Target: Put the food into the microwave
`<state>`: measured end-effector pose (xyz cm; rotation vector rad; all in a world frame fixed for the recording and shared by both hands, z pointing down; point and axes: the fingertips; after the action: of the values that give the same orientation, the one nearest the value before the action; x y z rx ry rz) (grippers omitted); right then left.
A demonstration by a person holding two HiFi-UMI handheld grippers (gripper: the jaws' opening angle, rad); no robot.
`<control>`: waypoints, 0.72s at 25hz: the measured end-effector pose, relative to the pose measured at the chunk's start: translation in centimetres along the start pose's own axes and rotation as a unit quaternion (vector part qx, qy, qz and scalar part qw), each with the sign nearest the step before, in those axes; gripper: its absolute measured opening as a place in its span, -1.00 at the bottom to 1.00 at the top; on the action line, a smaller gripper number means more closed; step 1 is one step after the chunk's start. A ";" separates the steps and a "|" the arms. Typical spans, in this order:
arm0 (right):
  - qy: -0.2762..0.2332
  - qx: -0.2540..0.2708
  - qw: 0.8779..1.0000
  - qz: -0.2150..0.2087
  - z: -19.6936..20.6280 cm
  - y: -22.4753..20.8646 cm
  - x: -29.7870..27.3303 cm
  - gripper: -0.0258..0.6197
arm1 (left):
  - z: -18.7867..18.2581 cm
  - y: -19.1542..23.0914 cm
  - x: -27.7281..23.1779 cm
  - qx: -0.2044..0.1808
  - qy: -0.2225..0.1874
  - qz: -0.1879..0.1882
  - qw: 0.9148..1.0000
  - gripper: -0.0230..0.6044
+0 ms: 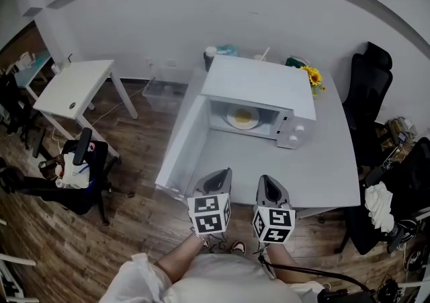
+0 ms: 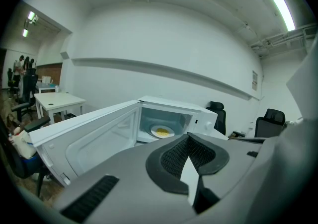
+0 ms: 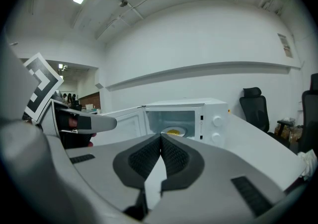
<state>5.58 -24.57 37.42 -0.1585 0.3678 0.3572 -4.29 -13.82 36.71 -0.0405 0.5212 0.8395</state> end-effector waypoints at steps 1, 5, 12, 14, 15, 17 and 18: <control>-0.001 -0.001 1.000 0.000 -0.1 0.0 0.1 -0.86 | 0.0 0.1 0.1 0.000 0.001 -0.001 1.000 0.01; -0.001 -0.003 1.000 0.003 -0.1 0.2 0.3 -0.86 | 0.3 0.4 0.3 0.002 0.006 -0.002 1.000 0.01; 0.001 0.000 1.000 0.005 0.2 0.2 0.4 -0.87 | 0.7 0.6 0.1 0.004 0.009 -0.004 1.000 0.01; 0.003 0.000 1.000 0.005 0.3 0.2 0.4 -0.86 | 0.7 0.6 0.1 0.005 0.010 -0.005 1.000 0.01; 0.004 -0.001 1.000 0.006 0.4 0.1 0.4 -0.87 | 0.7 0.6 0.1 0.005 0.010 -0.005 1.000 0.01; 0.006 -0.003 1.000 0.009 0.5 -0.1 0.5 -0.86 | 0.6 0.6 0.2 0.005 0.010 -0.004 1.000 0.01; 0.006 -0.004 1.000 0.010 0.5 -0.2 0.5 -0.87 | 0.6 0.5 0.2 0.006 0.010 -0.004 1.000 0.01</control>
<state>6.23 -24.45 37.70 -0.1641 0.3796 0.3781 -4.28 -13.17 37.23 -0.0406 0.5444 0.8299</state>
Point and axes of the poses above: the fingertips, and each gripper's own axes: x backward along the fingers, y to its left, z out of its underside, and after that the axes turned 7 degrees about y, right-handed
